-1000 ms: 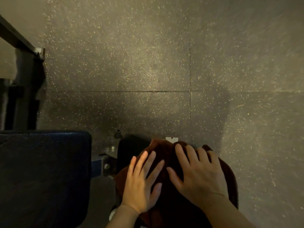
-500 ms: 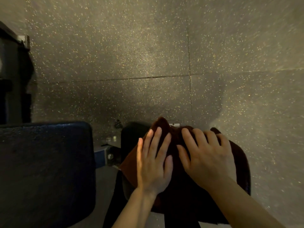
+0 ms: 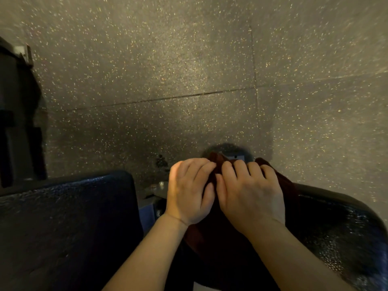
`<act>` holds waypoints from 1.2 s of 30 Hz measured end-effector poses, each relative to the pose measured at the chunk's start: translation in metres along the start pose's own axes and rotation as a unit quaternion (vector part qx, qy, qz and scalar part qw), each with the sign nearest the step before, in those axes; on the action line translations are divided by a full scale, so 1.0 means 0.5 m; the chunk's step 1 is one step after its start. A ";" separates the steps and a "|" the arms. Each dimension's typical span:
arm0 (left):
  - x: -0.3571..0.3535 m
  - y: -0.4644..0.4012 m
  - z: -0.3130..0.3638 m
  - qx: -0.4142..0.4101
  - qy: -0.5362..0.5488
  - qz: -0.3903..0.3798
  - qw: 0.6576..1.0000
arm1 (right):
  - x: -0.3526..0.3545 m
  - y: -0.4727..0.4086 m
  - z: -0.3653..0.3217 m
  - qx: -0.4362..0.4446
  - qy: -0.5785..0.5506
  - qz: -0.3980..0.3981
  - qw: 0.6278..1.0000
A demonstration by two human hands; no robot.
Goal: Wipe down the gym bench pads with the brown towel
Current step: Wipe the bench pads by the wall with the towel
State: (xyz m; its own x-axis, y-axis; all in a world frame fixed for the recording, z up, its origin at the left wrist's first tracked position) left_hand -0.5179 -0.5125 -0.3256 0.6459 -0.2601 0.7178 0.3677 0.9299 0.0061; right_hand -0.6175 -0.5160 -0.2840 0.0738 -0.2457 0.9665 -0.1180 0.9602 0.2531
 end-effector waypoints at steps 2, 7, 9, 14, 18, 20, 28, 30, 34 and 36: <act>0.007 -0.010 -0.012 0.016 -0.017 -0.004 1.000 | 0.005 -0.002 -0.001 -0.005 -0.017 0.029 0.999; 0.014 -0.017 -0.016 0.056 -0.074 -0.022 0.995 | 0.017 0.013 0.018 0.000 -0.051 0.064 0.997; 0.013 -0.023 0.011 0.052 -0.099 -0.022 0.993 | 0.028 0.031 0.047 -0.007 -0.060 0.064 0.996; -0.048 -0.061 0.160 0.009 -0.072 -0.064 0.995 | 0.063 0.105 0.171 -0.028 -0.065 0.051 0.996; -0.096 -0.060 0.272 -0.011 -0.051 -0.080 0.995 | 0.073 0.189 0.286 -0.071 -0.094 0.056 0.991; -0.111 -0.053 0.311 -0.015 -0.033 -0.084 0.996 | 0.062 0.222 0.310 -0.101 -0.148 0.064 0.982; -0.112 -0.057 0.320 -0.012 -0.068 -0.079 0.994 | 0.057 0.246 0.320 -0.158 -0.253 0.162 0.941; -0.112 -0.055 0.322 -0.015 -0.076 -0.081 0.994 | 0.058 0.248 0.322 -0.158 -0.255 0.170 0.939; -0.111 -0.056 0.322 -0.011 -0.082 -0.075 0.994 | 0.048 0.247 0.324 -0.157 -0.282 0.153 0.934; -0.109 -0.058 0.326 -0.014 -0.078 -0.064 0.995 | 0.047 0.248 0.326 -0.156 -0.284 0.152 0.934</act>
State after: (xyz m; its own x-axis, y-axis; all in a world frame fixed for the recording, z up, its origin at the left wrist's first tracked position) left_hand -0.6728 -0.4829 -0.2514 0.4816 -0.3311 0.8114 0.4609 0.8832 0.0869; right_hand -0.7918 -0.4245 -0.2233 -0.4635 0.0995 0.8805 0.2530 0.9672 0.0239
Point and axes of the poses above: each hand's wrist, its own y-axis away from the middle knuckle, its own x-axis out of the back of the hand, z = x × y, the point moved 9 cm from there along -y, towards the middle knuckle, and after that the axes turned 1 degree about -x, right-handed, at the moved point
